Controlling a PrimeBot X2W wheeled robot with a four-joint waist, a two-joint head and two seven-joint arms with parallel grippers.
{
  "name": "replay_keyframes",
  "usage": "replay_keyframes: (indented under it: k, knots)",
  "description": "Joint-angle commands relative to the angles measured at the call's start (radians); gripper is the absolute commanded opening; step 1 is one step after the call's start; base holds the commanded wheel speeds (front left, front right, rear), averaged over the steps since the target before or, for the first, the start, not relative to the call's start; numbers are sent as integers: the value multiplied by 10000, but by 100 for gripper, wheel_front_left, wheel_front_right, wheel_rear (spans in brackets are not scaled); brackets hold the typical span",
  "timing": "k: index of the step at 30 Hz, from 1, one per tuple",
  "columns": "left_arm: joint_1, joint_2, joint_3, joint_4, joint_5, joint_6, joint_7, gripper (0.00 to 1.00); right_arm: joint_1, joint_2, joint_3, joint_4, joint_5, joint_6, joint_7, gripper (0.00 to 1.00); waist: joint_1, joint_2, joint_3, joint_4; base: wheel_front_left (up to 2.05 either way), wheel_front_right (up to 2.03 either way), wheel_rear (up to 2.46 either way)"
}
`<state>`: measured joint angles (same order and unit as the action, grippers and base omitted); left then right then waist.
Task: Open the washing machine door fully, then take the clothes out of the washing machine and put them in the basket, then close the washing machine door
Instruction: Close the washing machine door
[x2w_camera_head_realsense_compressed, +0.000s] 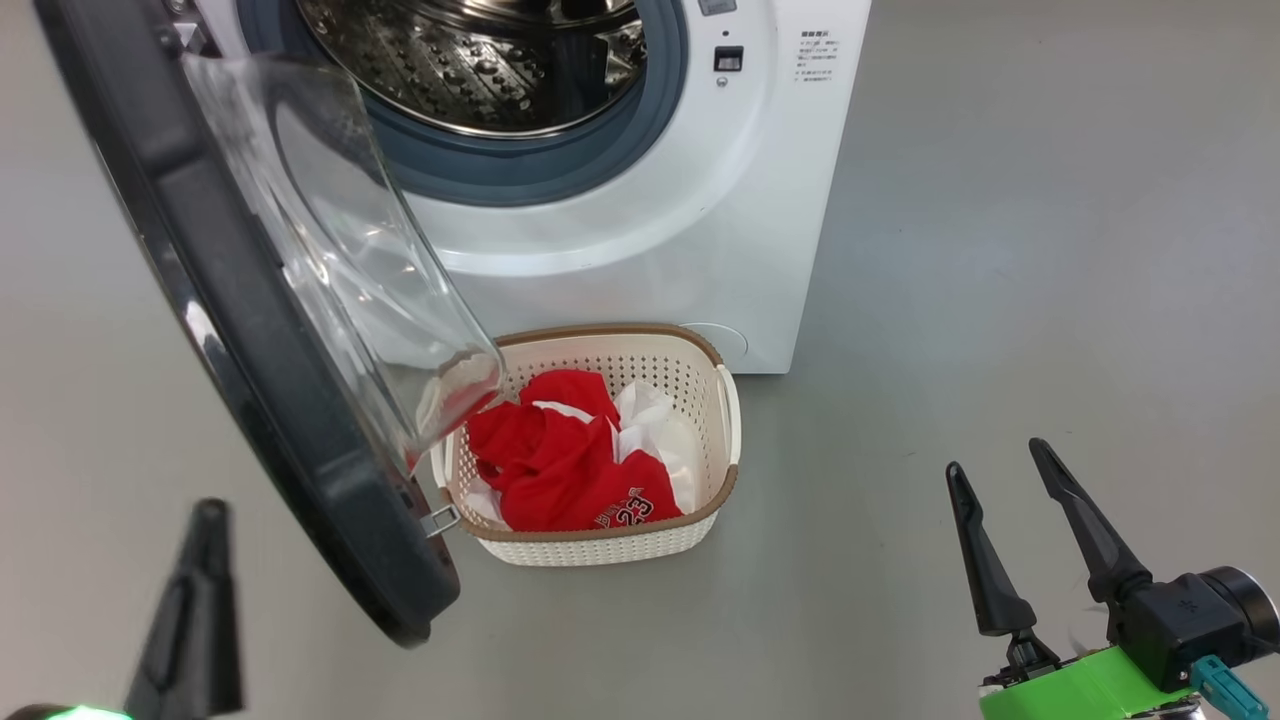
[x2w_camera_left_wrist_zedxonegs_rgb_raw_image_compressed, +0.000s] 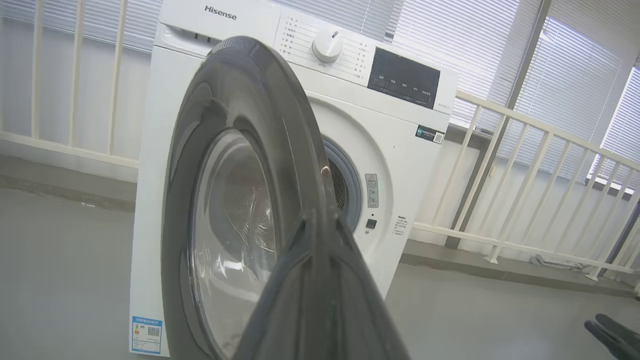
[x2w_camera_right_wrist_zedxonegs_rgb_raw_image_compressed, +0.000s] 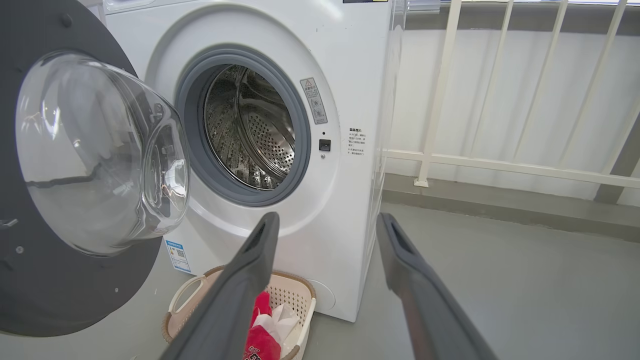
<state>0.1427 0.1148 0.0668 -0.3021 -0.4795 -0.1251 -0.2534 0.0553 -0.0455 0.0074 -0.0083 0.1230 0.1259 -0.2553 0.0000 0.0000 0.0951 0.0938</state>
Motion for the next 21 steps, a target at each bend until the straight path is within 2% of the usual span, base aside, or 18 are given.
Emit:
replay_keyframes:
  k: [1,4,8,13,15,16,17,21]
  knots:
    - [-396,6,512,-387,-291,-55,-83,0,-110,-47,190,-206,130,48,-65,100,0,0,-8,9,0,0,0]
    - [-549,-192,1013,-484,-1339,-55,-83,0,-105,-47,214,-217,135,48,-65,100,0,0,16,18,0,0,0]
    - [-987,-358,1470,-208,-3531,-55,-12,0,-127,-47,226,-214,112,48,-65,100,0,0,99,46,0,0,0]
    - [-1737,-374,2056,546,-6351,21,917,0,-199,-47,263,-185,51,48,-65,100,0,0,211,74,0,0,0]
    - [-2075,-398,2331,791,-7509,233,1338,0,-229,-47,282,-166,27,48,-65,100,0,0,241,80,0,0,0]
    - [-2075,-398,2331,791,-7509,233,1338,0,-229,-47,282,-166,27,48,-65,100,0,0,241,80,0,0,0]
    - [-2238,-405,2466,879,-8023,330,1522,0,-240,-47,290,-158,17,48,-65,100,0,0,252,81,0,0,0]
    - [-2699,-454,2692,1143,-9940,930,2448,0,-275,-47,311,-110,-34,48,-65,100,0,0,279,73,0,0,0]
